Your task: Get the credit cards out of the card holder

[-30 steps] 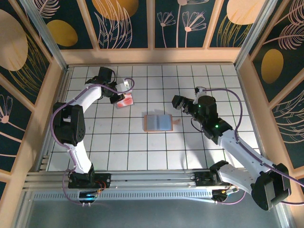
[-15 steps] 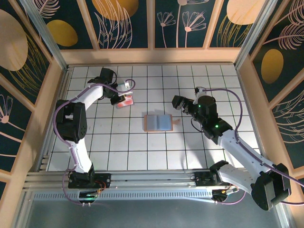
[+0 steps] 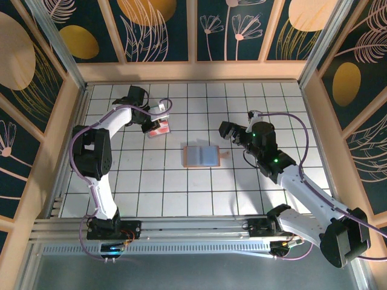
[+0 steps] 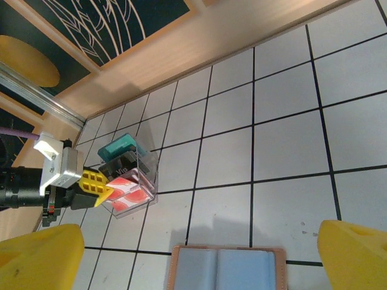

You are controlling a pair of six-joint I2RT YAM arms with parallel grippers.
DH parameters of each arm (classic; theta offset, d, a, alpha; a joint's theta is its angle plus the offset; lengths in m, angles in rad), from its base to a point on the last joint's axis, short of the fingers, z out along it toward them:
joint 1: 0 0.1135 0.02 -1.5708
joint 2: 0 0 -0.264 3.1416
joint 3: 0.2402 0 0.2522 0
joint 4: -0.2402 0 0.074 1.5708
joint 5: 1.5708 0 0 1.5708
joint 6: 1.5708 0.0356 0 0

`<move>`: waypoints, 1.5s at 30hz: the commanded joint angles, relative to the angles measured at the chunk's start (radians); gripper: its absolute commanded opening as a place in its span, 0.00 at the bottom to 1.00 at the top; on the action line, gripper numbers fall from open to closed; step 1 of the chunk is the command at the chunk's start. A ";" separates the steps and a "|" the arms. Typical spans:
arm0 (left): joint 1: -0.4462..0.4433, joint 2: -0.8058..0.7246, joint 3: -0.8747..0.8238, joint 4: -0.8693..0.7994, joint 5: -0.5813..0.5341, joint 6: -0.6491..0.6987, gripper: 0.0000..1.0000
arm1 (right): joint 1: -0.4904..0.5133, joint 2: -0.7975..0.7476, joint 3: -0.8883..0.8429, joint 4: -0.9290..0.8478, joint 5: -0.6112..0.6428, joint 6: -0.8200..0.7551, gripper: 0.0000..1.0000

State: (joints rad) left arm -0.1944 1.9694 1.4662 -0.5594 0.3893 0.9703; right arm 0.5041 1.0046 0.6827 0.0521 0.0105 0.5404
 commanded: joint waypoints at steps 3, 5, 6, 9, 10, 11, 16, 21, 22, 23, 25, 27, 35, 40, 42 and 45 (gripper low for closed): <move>0.002 0.044 0.037 -0.087 0.046 -0.033 0.00 | 0.005 -0.005 0.008 0.028 0.012 0.023 0.99; -0.002 0.053 0.049 -0.106 0.042 -0.036 0.00 | 0.005 -0.009 0.006 0.028 0.011 0.026 0.99; -0.003 0.058 0.055 -0.118 0.040 -0.036 0.00 | 0.005 -0.012 0.003 0.029 0.011 0.027 0.99; -0.006 0.065 0.068 -0.136 0.039 -0.042 0.00 | 0.006 -0.021 -0.002 0.029 0.012 0.030 0.99; -0.008 0.066 0.070 -0.138 0.036 -0.047 0.00 | 0.006 -0.025 -0.003 0.027 0.013 0.030 0.99; -0.009 0.067 0.073 -0.142 0.030 -0.053 0.00 | 0.005 -0.028 -0.005 0.026 0.013 0.030 0.99; -0.018 0.094 0.126 -0.208 -0.007 -0.075 0.05 | 0.005 -0.037 -0.009 0.025 0.017 0.031 0.99; -0.018 0.101 0.160 -0.228 -0.019 -0.099 0.20 | 0.006 -0.037 -0.009 0.026 0.019 0.030 0.99; -0.019 0.102 0.170 -0.234 -0.017 -0.103 0.20 | 0.006 -0.038 -0.011 0.025 0.019 0.030 0.99; -0.019 0.103 0.177 -0.241 -0.016 -0.104 0.20 | 0.005 -0.038 -0.010 0.025 0.019 0.030 0.99; -0.018 0.103 0.191 -0.247 -0.018 -0.110 0.21 | 0.006 -0.037 -0.012 0.026 0.019 0.030 0.99; -0.019 0.100 0.203 -0.252 -0.027 -0.113 0.21 | 0.005 -0.038 -0.012 0.023 0.019 0.030 0.99; -0.019 0.018 0.226 -0.268 -0.051 -0.132 0.21 | 0.005 -0.044 -0.010 0.013 0.036 0.029 0.99; -0.019 -0.086 0.200 -0.211 -0.059 -0.191 0.22 | 0.005 -0.049 -0.006 0.000 0.061 0.024 0.99; -0.019 -0.147 0.160 -0.138 -0.080 -0.250 0.23 | 0.006 -0.056 -0.007 -0.011 0.078 0.024 0.99; -0.019 -0.239 0.075 -0.015 -0.118 -0.348 0.36 | 0.004 -0.069 -0.008 -0.031 0.110 0.023 0.99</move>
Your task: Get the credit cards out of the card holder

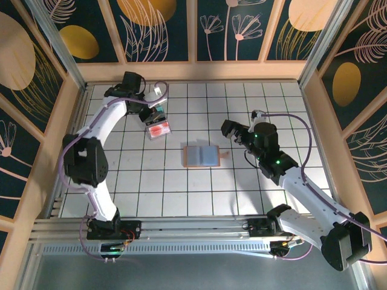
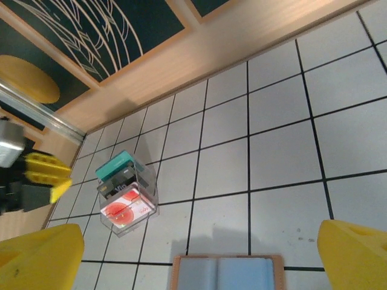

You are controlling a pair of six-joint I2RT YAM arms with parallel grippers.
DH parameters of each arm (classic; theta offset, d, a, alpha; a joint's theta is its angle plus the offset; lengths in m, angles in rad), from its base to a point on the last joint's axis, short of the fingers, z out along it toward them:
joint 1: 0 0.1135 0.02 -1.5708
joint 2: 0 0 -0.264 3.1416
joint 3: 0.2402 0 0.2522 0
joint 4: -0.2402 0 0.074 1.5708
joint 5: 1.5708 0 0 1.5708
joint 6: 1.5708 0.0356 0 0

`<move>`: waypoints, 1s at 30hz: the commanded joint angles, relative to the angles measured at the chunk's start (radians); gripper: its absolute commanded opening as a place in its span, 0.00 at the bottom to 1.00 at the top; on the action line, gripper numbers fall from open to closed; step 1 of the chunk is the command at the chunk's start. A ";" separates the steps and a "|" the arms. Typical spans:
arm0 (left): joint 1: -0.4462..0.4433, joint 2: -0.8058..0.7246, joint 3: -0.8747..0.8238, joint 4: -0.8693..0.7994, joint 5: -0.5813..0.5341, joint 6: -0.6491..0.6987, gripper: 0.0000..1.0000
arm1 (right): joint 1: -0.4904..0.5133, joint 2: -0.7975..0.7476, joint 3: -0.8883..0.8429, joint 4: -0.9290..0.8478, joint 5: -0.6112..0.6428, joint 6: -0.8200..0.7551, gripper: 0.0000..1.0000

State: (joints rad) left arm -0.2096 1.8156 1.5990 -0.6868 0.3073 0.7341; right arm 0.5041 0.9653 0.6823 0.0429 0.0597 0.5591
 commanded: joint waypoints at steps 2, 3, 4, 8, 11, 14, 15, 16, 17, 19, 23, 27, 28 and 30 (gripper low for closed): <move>-0.003 -0.164 -0.127 0.206 -0.071 -0.184 0.45 | 0.002 -0.040 -0.007 -0.038 0.087 0.002 0.99; -0.004 -0.202 -0.170 0.261 -0.094 -0.226 0.51 | 0.002 -0.045 -0.007 -0.047 0.100 0.001 0.99; -0.003 -0.235 -0.210 0.311 -0.115 -0.261 0.54 | 0.001 -0.049 -0.006 -0.056 0.112 0.001 0.99; -0.003 -0.391 -0.384 0.539 -0.214 -0.448 0.80 | -0.007 -0.063 0.000 -0.101 0.156 -0.006 0.99; -0.004 -0.498 -0.506 0.675 -0.291 -0.568 0.97 | -0.013 -0.068 0.002 -0.132 0.187 0.000 0.99; -0.004 -0.579 -0.612 0.776 -0.382 -0.652 0.99 | -0.020 -0.076 -0.004 -0.149 0.206 0.005 0.99; -0.004 -0.599 -0.644 0.790 -0.417 -0.675 0.99 | -0.024 -0.079 -0.007 -0.153 0.212 0.008 0.99; -0.003 -0.612 -0.663 0.794 -0.448 -0.695 0.99 | -0.027 -0.081 -0.009 -0.155 0.216 0.010 0.99; -0.004 -0.624 -0.680 0.795 -0.490 -0.719 0.99 | -0.030 -0.082 -0.011 -0.160 0.223 0.013 0.99; -0.004 -0.648 -0.717 0.799 -0.560 -0.769 0.99 | -0.036 -0.083 -0.013 -0.166 0.232 0.020 0.99; -0.004 -0.745 -0.850 0.868 -0.636 -0.879 0.99 | -0.050 -0.086 -0.019 -0.184 0.255 0.035 0.99; -0.004 -0.869 -1.005 0.970 -0.722 -0.974 0.99 | -0.068 -0.093 -0.031 -0.204 0.292 0.047 0.99; -0.003 -0.884 -1.025 0.974 -0.751 -0.989 0.99 | -0.074 -0.095 -0.035 -0.207 0.297 0.045 0.99; -0.002 -0.895 -1.042 0.948 -0.812 -1.009 0.99 | -0.086 -0.100 -0.048 -0.207 0.315 0.039 0.99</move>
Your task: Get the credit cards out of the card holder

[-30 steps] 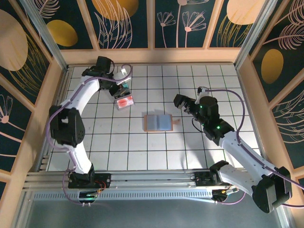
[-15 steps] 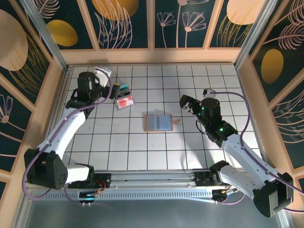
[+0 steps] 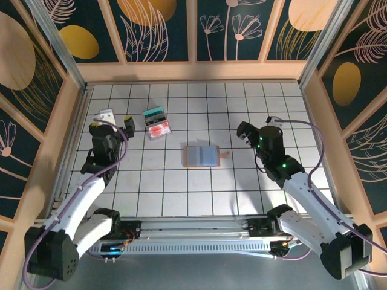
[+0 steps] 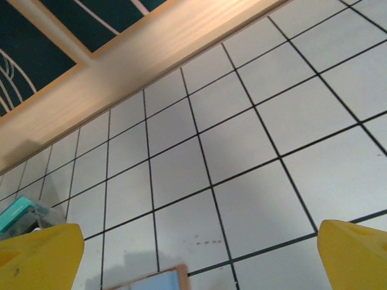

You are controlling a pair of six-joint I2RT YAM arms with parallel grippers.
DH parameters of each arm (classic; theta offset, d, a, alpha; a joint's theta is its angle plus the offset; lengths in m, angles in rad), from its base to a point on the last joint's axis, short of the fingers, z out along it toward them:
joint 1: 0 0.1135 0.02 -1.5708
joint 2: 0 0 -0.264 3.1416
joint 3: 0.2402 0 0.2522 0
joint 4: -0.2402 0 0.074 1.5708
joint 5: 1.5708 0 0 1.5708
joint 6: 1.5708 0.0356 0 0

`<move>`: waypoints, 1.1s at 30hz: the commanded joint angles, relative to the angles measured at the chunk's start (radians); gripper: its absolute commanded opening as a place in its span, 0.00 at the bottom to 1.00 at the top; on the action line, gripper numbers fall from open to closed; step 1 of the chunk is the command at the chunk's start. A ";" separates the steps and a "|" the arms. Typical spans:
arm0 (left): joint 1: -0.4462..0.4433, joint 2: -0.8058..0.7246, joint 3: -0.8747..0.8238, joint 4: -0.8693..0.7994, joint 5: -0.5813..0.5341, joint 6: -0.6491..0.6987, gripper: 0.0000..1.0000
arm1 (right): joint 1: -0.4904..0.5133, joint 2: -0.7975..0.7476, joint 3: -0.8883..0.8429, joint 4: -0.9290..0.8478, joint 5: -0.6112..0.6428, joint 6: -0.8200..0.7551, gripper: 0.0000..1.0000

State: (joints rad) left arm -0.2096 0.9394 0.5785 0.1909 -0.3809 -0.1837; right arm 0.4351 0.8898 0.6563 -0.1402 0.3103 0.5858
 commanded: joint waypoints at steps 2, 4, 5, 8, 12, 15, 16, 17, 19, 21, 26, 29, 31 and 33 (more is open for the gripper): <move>-0.001 -0.002 -0.019 0.036 -0.159 -0.102 0.99 | -0.030 -0.026 -0.032 -0.016 0.088 0.001 0.99; -0.001 0.029 -0.015 0.019 -0.169 -0.108 0.99 | -0.044 -0.032 -0.051 0.000 0.121 -0.011 0.99; -0.001 0.047 -0.017 0.018 -0.171 -0.113 0.99 | -0.050 -0.035 -0.062 0.014 0.135 -0.019 0.99; 0.000 0.100 -0.032 0.048 -0.180 -0.123 0.99 | -0.080 -0.048 -0.100 0.068 0.160 -0.050 0.99; 0.007 0.148 -0.085 0.156 -0.179 -0.093 0.99 | -0.122 -0.070 -0.159 0.155 0.179 -0.105 0.99; 0.028 0.180 -0.121 0.236 -0.175 -0.068 0.99 | -0.142 -0.085 -0.210 0.247 0.186 -0.180 0.99; 0.031 0.194 -0.133 0.266 -0.175 -0.049 0.99 | -0.144 -0.092 -0.238 0.298 0.194 -0.215 0.99; 0.033 0.207 -0.141 0.287 -0.179 -0.030 0.99 | -0.144 -0.102 -0.270 0.357 0.207 -0.254 0.99; 0.039 0.227 -0.156 0.335 -0.179 0.005 0.99 | -0.146 -0.116 -0.316 0.443 0.220 -0.311 0.99; 0.047 0.245 -0.174 0.391 -0.177 0.032 0.99 | -0.149 -0.124 -0.354 0.520 0.232 -0.360 0.99; 0.056 0.288 -0.239 0.575 -0.145 0.118 0.99 | -0.161 -0.111 -0.419 0.668 0.227 -0.477 0.99; 0.066 0.306 -0.268 0.664 -0.116 0.151 0.99 | -0.172 -0.103 -0.458 0.756 0.221 -0.518 0.99; 0.073 0.322 -0.282 0.716 -0.102 0.165 0.99 | -0.184 -0.097 -0.478 0.797 0.212 -0.530 0.99; 0.082 0.342 -0.294 0.761 -0.088 0.175 0.99 | -0.200 -0.091 -0.490 0.824 0.200 -0.531 0.99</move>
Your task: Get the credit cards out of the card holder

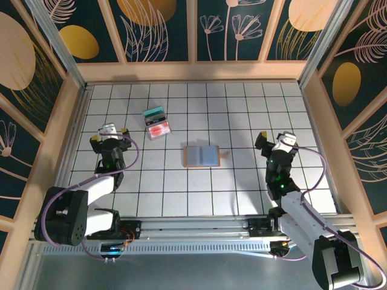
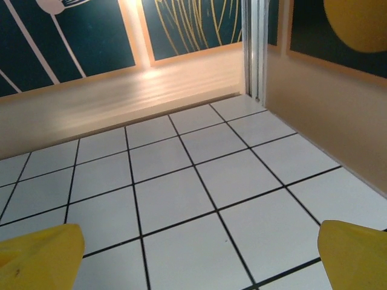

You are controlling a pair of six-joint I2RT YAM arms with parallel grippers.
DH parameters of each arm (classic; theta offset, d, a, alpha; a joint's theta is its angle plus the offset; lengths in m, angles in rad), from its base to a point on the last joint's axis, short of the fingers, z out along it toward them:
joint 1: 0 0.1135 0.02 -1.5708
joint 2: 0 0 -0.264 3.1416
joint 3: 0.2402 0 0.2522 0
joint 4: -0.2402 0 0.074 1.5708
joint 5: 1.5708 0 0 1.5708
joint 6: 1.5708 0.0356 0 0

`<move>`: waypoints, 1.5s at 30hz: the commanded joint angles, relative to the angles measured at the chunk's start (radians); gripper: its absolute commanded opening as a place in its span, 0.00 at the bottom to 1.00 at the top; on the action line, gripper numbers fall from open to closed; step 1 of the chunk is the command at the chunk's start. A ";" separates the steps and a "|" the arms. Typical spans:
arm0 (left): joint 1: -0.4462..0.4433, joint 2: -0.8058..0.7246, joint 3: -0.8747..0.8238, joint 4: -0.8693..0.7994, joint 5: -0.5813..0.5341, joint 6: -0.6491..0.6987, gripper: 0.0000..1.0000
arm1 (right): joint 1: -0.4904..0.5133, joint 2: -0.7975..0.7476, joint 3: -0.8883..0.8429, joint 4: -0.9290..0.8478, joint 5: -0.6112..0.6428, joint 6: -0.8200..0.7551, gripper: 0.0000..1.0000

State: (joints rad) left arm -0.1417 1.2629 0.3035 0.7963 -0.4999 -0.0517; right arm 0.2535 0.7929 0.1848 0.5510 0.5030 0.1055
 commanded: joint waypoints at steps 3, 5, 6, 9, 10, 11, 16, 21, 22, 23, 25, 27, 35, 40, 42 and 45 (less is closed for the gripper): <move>0.032 0.046 -0.036 0.223 0.066 0.049 0.99 | -0.046 0.015 -0.031 0.154 -0.020 -0.049 0.99; 0.046 0.063 -0.037 0.234 0.098 0.042 0.99 | -0.066 0.021 -0.042 0.171 -0.040 -0.045 0.99; 0.048 0.072 -0.039 0.244 0.107 0.041 0.99 | -0.074 0.022 -0.047 0.180 -0.050 -0.043 0.99; 0.050 0.092 -0.060 0.298 0.141 0.042 0.99 | -0.096 0.029 -0.065 0.211 -0.073 -0.036 0.99; 0.051 0.089 -0.059 0.291 0.157 0.048 0.99 | -0.104 0.029 -0.072 0.223 -0.081 -0.033 0.99; 0.050 0.092 -0.062 0.300 0.164 0.051 0.99 | -0.112 0.032 -0.077 0.233 -0.087 -0.028 0.99; 0.051 0.083 -0.106 0.393 0.292 0.045 0.99 | -0.136 0.056 -0.084 0.263 -0.123 -0.017 0.99; 0.050 0.146 -0.128 0.493 0.374 0.083 0.99 | -0.141 0.091 -0.084 0.290 -0.150 -0.011 0.99; 0.050 0.142 -0.117 0.462 0.375 0.082 0.99 | -0.141 0.099 -0.085 0.295 -0.156 -0.009 0.99; 0.051 0.146 -0.115 0.469 0.373 0.082 0.99 | -0.141 0.105 -0.087 0.301 -0.161 -0.009 0.99; 0.050 0.143 -0.117 0.466 0.373 0.082 0.99 | -0.142 0.119 -0.091 0.323 -0.169 -0.007 0.99; 0.051 0.143 -0.122 0.473 0.373 0.083 0.99 | -0.142 0.141 -0.096 0.346 -0.177 -0.004 0.99; 0.059 0.216 -0.094 0.508 0.212 0.011 0.99 | -0.142 0.235 -0.097 0.438 -0.234 -0.028 0.99; 0.102 0.257 -0.075 0.504 0.255 -0.031 0.99 | -0.149 0.295 -0.097 0.501 -0.271 -0.062 0.99; 0.106 0.269 -0.075 0.512 0.261 -0.034 0.99 | -0.155 0.327 -0.093 0.527 -0.287 -0.070 0.99; 0.111 0.263 -0.069 0.494 0.262 -0.039 0.99 | -0.172 0.381 -0.090 0.579 -0.315 -0.086 0.99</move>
State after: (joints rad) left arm -0.0391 1.5215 0.2157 1.2594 -0.2443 -0.0574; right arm 0.0986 1.1431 0.0959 1.0203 0.2249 0.0532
